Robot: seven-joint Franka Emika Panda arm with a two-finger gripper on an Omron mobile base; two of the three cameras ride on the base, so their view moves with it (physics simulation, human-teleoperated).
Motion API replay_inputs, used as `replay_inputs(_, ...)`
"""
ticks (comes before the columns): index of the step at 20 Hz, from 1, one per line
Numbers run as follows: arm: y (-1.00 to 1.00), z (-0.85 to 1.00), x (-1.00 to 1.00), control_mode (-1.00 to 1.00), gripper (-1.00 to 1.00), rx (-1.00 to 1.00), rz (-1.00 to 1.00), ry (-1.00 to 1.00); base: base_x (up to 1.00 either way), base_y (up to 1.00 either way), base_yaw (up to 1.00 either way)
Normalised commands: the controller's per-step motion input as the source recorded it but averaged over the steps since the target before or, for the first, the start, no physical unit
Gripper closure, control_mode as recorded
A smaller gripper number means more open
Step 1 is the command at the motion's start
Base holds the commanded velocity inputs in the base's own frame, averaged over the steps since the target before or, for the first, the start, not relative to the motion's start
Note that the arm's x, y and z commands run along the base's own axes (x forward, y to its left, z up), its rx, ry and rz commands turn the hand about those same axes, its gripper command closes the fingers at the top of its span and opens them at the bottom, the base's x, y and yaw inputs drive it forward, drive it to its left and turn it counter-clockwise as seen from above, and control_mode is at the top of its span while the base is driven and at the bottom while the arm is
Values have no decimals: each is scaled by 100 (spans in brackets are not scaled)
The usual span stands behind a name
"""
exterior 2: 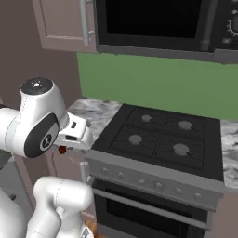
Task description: Take the chicken drumstick from the fridge and place it on the digital scale on the counter by the fridge. Wait a few seconds for a reading, then move it to the plate on the dining counter.
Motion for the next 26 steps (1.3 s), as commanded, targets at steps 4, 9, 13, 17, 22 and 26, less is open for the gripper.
replay_inputs(4, 0, 0, 0, 100, 100, 0, 0, 0, -56, 19, -47)
replay_inputs(9, 0, 0, 0, 100, 100, 0, 0, 0, -6, 3, -49)
replay_inputs(13, 0, 0, 0, 100, 100, 0, 0, 0, 0, -29, -61)
replay_inputs(17, 0, 0, 0, 100, 100, 0, 0, 0, 0, -8, -73)
replay_inputs(22, 0, 0, 0, 100, 100, 0, 0, 0, 0, 0, -83)
replay_inputs(26, 0, 0, 0, 100, 100, 0, 0, 0, 0, -2, -87)
